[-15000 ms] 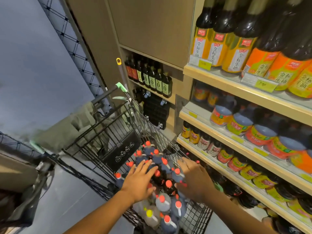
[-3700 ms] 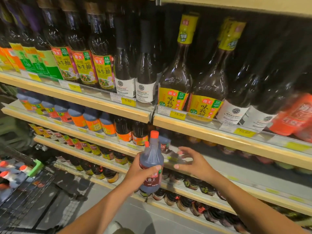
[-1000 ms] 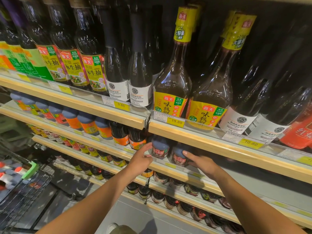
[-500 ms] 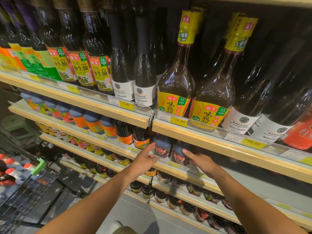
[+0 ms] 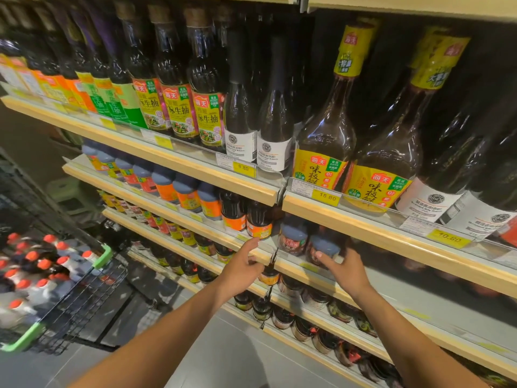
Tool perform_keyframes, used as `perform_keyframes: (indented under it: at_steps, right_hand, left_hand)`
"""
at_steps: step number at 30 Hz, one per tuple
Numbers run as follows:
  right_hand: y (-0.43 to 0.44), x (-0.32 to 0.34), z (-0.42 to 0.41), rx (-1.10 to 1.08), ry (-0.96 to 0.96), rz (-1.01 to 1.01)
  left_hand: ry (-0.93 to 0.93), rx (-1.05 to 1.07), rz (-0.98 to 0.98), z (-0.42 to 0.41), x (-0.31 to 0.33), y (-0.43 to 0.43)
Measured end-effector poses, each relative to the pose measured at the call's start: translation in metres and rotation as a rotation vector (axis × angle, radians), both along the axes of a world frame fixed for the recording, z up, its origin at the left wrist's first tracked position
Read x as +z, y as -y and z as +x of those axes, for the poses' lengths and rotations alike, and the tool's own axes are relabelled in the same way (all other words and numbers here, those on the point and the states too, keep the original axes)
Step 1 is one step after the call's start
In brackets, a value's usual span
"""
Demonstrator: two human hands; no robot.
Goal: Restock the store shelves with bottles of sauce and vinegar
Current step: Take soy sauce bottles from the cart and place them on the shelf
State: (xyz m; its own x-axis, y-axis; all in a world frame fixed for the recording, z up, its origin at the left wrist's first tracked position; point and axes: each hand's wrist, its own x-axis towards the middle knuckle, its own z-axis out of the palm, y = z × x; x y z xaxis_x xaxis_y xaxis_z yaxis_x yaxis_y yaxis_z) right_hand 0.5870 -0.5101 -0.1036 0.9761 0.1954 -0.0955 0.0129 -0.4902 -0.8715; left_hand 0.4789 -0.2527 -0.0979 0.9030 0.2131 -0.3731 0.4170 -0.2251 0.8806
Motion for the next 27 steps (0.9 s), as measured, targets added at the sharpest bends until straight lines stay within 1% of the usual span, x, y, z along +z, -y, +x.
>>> perform_keyframes:
  at_steps: [1,3,5,8,10,13,17,19,22,27]
  right_hand:
    - [-0.003,-0.001,-0.004,-0.019,0.056,-0.044]
    - [-0.009,-0.002,-0.012,-0.063,0.132,-0.205]
    - [-0.016,-0.001,-0.022,-0.080,0.230,-0.334]
    - [-0.034,0.004,-0.040,-0.094,0.400,-0.469]
    - [-0.052,0.007,-0.053,-0.124,0.442,-0.535]
    - [-0.086,0.011,-0.081,-0.124,0.456,-0.546]
    - [-0.152,0.016,-0.130,-0.033,0.507,-0.592]
    - [-0.192,0.019,-0.159,0.040,0.534,-0.623]
    - [-0.254,0.024,-0.204,0.165,0.567,-0.598]
    - [-0.358,0.031,-0.270,0.352,0.694,-0.565]
  left_hand:
    - [0.006,0.004,0.013,-0.007,0.002,-0.004]
    - [0.018,0.018,0.031,-0.022,0.008,-0.012]
    - [0.049,0.008,0.094,-0.040,0.013,-0.025]
    - [0.096,-0.027,0.269,-0.072,0.022,-0.049]
    - [0.127,-0.052,0.456,-0.098,0.025,-0.070]
    - [0.164,-0.066,0.748,-0.141,0.022,-0.109]
    - [0.150,-0.051,0.946,-0.206,0.017,-0.170]
    - [0.130,-0.022,1.010,-0.243,0.014,-0.204]
    - [0.096,0.039,1.067,-0.301,0.010,-0.256]
    - [-0.005,0.150,1.094,-0.391,0.007,-0.334]
